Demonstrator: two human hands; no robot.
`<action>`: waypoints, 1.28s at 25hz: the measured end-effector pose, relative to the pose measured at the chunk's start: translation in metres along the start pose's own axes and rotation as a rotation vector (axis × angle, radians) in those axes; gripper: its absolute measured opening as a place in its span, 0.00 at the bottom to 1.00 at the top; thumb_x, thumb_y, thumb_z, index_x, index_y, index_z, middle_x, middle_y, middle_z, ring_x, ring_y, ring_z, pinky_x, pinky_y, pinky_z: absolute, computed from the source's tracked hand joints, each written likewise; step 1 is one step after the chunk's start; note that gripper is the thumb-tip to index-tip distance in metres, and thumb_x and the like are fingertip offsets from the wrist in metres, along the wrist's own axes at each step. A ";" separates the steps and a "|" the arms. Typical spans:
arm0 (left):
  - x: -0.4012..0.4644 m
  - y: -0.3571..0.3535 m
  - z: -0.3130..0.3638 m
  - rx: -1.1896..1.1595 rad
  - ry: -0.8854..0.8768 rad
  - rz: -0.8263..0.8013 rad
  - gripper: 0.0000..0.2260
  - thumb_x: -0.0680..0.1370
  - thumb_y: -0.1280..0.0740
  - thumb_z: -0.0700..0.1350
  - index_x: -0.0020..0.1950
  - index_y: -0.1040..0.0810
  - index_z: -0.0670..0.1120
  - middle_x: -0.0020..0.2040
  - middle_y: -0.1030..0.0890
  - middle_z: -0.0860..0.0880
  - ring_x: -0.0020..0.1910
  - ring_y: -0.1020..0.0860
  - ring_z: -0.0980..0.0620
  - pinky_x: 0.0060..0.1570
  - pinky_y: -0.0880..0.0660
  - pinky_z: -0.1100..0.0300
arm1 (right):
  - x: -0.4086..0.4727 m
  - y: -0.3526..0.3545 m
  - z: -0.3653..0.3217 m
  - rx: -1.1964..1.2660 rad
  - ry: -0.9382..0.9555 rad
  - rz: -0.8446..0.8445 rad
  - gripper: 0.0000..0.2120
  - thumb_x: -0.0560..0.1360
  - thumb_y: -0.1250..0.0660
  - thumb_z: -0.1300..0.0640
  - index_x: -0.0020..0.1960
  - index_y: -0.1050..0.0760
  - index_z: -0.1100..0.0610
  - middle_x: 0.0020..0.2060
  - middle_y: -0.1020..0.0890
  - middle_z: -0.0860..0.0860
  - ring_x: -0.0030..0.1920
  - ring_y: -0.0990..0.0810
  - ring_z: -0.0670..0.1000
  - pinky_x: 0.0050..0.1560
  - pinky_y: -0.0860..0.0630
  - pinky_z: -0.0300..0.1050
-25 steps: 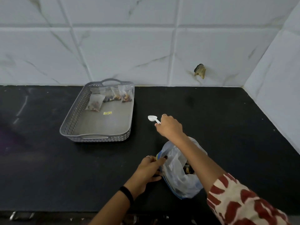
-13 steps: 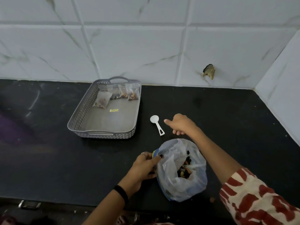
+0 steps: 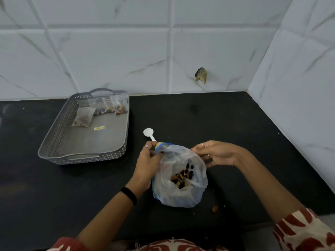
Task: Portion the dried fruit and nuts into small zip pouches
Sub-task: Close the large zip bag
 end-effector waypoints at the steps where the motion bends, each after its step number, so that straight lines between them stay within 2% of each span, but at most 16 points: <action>1: 0.003 0.001 0.004 0.015 -0.016 0.020 0.06 0.78 0.35 0.41 0.47 0.24 0.53 0.45 0.20 0.41 0.43 0.20 0.46 0.42 0.21 0.51 | -0.003 -0.003 0.000 -0.005 0.011 -0.036 0.15 0.77 0.34 0.51 0.60 0.22 0.56 0.55 0.19 0.54 0.53 0.21 0.52 0.59 0.25 0.51; 4: 0.012 -0.004 0.016 0.081 -0.072 0.048 0.09 0.76 0.36 0.41 0.43 0.24 0.56 0.41 0.19 0.43 0.43 0.19 0.42 0.43 0.19 0.46 | -0.012 -0.007 -0.003 -0.005 0.040 -0.102 0.19 0.74 0.31 0.52 0.63 0.24 0.56 0.53 0.19 0.55 0.51 0.21 0.53 0.55 0.23 0.51; 5: 0.014 -0.005 0.022 0.115 -0.100 0.056 0.09 0.76 0.36 0.41 0.43 0.24 0.55 0.40 0.19 0.45 0.42 0.19 0.43 0.41 0.19 0.49 | -0.015 -0.008 -0.005 0.000 0.039 -0.116 0.20 0.73 0.30 0.53 0.64 0.25 0.55 0.50 0.18 0.54 0.48 0.21 0.52 0.51 0.22 0.49; 8: 0.013 -0.012 0.043 0.248 -0.213 0.067 0.05 0.78 0.35 0.40 0.50 0.23 0.50 0.38 0.21 0.51 0.37 0.21 0.56 0.32 0.26 0.68 | -0.015 -0.013 -0.008 -0.047 0.039 -0.117 0.21 0.72 0.28 0.55 0.64 0.27 0.50 0.40 0.21 0.51 0.39 0.24 0.49 0.43 0.23 0.44; 11: 0.009 -0.023 0.058 0.276 -0.295 0.017 0.06 0.78 0.35 0.38 0.53 0.22 0.47 0.40 0.21 0.55 0.35 0.22 0.65 0.32 0.27 0.73 | -0.006 -0.014 -0.019 -0.144 0.115 -0.032 0.18 0.71 0.27 0.57 0.60 0.25 0.55 0.45 0.21 0.55 0.45 0.22 0.52 0.48 0.23 0.46; 13: 0.011 -0.026 0.060 0.299 -0.281 -0.016 0.06 0.78 0.35 0.39 0.53 0.22 0.47 0.41 0.21 0.55 0.37 0.22 0.62 0.34 0.26 0.70 | -0.001 -0.013 -0.025 -0.140 0.170 0.055 0.13 0.71 0.28 0.60 0.54 0.23 0.61 0.48 0.20 0.56 0.48 0.20 0.52 0.52 0.23 0.49; 15: 0.016 -0.023 0.057 0.364 -0.208 -0.040 0.05 0.78 0.35 0.43 0.52 0.22 0.47 0.43 0.20 0.51 0.39 0.22 0.57 0.39 0.23 0.62 | 0.000 -0.009 -0.027 -0.065 0.189 0.133 0.09 0.72 0.30 0.62 0.52 0.24 0.62 0.47 0.19 0.56 0.48 0.19 0.52 0.52 0.22 0.51; 17: 0.018 -0.018 0.048 0.432 -0.115 -0.103 0.08 0.78 0.35 0.48 0.49 0.23 0.44 0.43 0.20 0.48 0.41 0.22 0.53 0.44 0.22 0.53 | 0.001 -0.005 -0.027 0.025 0.205 0.192 0.07 0.73 0.32 0.64 0.50 0.25 0.62 0.45 0.19 0.56 0.46 0.18 0.53 0.49 0.20 0.51; 19: 0.016 -0.010 0.032 0.424 0.021 -0.197 0.12 0.77 0.34 0.53 0.48 0.22 0.44 0.43 0.19 0.48 0.43 0.20 0.51 0.48 0.21 0.52 | 0.002 -0.002 -0.027 0.094 0.212 0.243 0.03 0.75 0.35 0.65 0.47 0.28 0.60 0.44 0.20 0.57 0.43 0.18 0.52 0.42 0.19 0.48; 21: 0.007 -0.003 0.014 0.344 0.191 -0.329 0.16 0.74 0.31 0.58 0.51 0.19 0.46 0.46 0.15 0.47 0.46 0.17 0.50 0.50 0.20 0.53 | 0.003 0.000 -0.025 0.158 0.203 0.292 0.04 0.76 0.38 0.65 0.45 0.31 0.58 0.43 0.20 0.56 0.41 0.18 0.51 0.37 0.21 0.44; 23: -0.007 0.002 0.002 0.329 0.280 -0.463 0.20 0.71 0.28 0.60 0.54 0.19 0.46 0.48 0.14 0.47 0.46 0.16 0.52 0.49 0.20 0.55 | 0.004 -0.001 -0.025 0.211 0.195 0.307 0.03 0.77 0.39 0.64 0.46 0.32 0.58 0.43 0.19 0.55 0.39 0.18 0.50 0.35 0.21 0.43; 25: -0.015 0.007 0.001 0.289 0.274 -0.559 0.17 0.72 0.26 0.50 0.57 0.21 0.45 0.51 0.15 0.46 0.49 0.17 0.52 0.49 0.21 0.57 | 0.005 0.000 -0.024 0.251 0.180 0.330 0.02 0.77 0.38 0.62 0.46 0.31 0.58 0.41 0.19 0.55 0.37 0.18 0.49 0.34 0.22 0.43; 27: -0.019 0.009 0.008 0.072 0.259 -0.619 0.18 0.71 0.26 0.38 0.60 0.22 0.42 0.53 0.17 0.43 0.51 0.17 0.48 0.51 0.20 0.53 | 0.005 0.005 -0.025 0.283 0.172 0.348 0.04 0.77 0.36 0.60 0.45 0.30 0.58 0.40 0.19 0.55 0.37 0.19 0.49 0.34 0.22 0.43; 28: -0.020 0.010 0.015 -0.098 0.252 -0.628 0.20 0.68 0.26 0.35 0.59 0.23 0.42 0.53 0.18 0.42 0.50 0.17 0.46 0.49 0.20 0.51 | 0.004 0.007 -0.026 0.324 0.177 0.331 0.04 0.77 0.35 0.60 0.45 0.29 0.58 0.40 0.19 0.55 0.37 0.19 0.49 0.35 0.22 0.43; 30: -0.017 0.017 0.029 -0.395 0.217 -0.599 0.24 0.64 0.26 0.34 0.60 0.24 0.41 0.53 0.20 0.41 0.49 0.18 0.45 0.45 0.19 0.48 | 0.000 0.009 -0.031 0.469 0.243 0.225 0.04 0.76 0.34 0.58 0.48 0.25 0.59 0.41 0.18 0.54 0.38 0.19 0.50 0.37 0.20 0.43; 32: -0.014 0.022 0.040 -0.546 0.174 -0.592 0.32 0.61 0.22 0.35 0.64 0.26 0.41 0.55 0.21 0.40 0.50 0.18 0.43 0.45 0.19 0.47 | -0.008 0.013 -0.036 0.590 0.319 0.103 0.11 0.76 0.35 0.57 0.54 0.22 0.61 0.44 0.17 0.55 0.42 0.18 0.50 0.42 0.19 0.43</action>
Point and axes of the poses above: each hand's wrist, its own x-axis towards the middle knuckle, its own y-axis out of the back of the hand, z = x × y, the point moved 8 cm from there along x, towards the middle knuckle
